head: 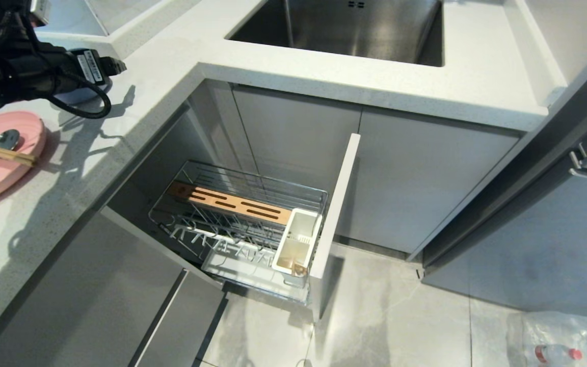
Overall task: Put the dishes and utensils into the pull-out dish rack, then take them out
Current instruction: Pick up the bowl and place it in the cupboard
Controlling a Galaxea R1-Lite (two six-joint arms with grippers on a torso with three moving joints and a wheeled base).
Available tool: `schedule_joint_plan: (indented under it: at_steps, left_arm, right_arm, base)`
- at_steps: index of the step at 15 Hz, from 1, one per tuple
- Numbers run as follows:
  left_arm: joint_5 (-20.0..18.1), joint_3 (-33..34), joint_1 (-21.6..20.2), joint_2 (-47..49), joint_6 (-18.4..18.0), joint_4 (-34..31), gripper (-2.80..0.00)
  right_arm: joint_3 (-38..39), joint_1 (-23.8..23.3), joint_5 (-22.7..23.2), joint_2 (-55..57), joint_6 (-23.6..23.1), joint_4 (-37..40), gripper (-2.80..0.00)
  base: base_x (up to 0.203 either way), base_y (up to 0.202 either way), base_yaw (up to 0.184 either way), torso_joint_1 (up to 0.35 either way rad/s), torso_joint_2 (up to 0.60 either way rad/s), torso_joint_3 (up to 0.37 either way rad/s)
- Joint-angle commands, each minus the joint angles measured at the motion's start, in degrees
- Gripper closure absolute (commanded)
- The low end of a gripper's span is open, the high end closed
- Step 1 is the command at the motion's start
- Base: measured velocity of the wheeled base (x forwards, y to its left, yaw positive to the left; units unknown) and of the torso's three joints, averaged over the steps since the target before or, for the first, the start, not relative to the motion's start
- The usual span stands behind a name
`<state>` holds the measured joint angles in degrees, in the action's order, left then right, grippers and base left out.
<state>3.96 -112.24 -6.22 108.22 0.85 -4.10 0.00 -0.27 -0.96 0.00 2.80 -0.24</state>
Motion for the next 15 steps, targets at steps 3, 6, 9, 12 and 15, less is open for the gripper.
schedule_joint_plan:
  at_steps: [3, 6, 9, 12, 15]
  left_arm:
    - [0.08, 0.00, -0.20, -0.02, -0.68, -0.12, -2.80]
    - [0.17, 0.00, -0.46, -0.02, -0.94, -0.03, 0.00]
    - [0.17, 0.00, -0.63, -0.19, -1.38, -0.12, 0.00]
    - [0.17, 0.09, -0.73, -0.29, -1.38, -0.21, 0.00]
    - [0.13, 0.14, -0.73, -0.46, -1.38, -0.43, 0.00]
  right_arm:
    - [0.00, 0.00, 0.00, 0.09, 0.01, -0.02, 0.00]
    - [0.00, 0.00, 0.00, 0.09, 0.01, -0.02, 0.00]
    - [0.00, 0.00, 0.00, 0.09, 0.01, -0.02, 0.00]
    - [0.00, 0.00, 0.00, 0.09, 0.01, -0.02, 0.00]
    - [0.00, 0.00, 0.00, 0.09, 0.01, -0.02, 0.00]
  base:
    - [0.000, 0.000, 0.000, 0.000, 0.00, 0.000]
    - [0.000, 0.000, 0.000, 0.000, 0.00, 0.000]
    - [0.000, 0.000, 0.000, 0.000, 0.00, 0.000]
    - [0.000, 0.000, 0.000, 0.000, 0.00, 0.000]
    - [0.000, 0.000, 0.000, 0.000, 0.00, 0.000]
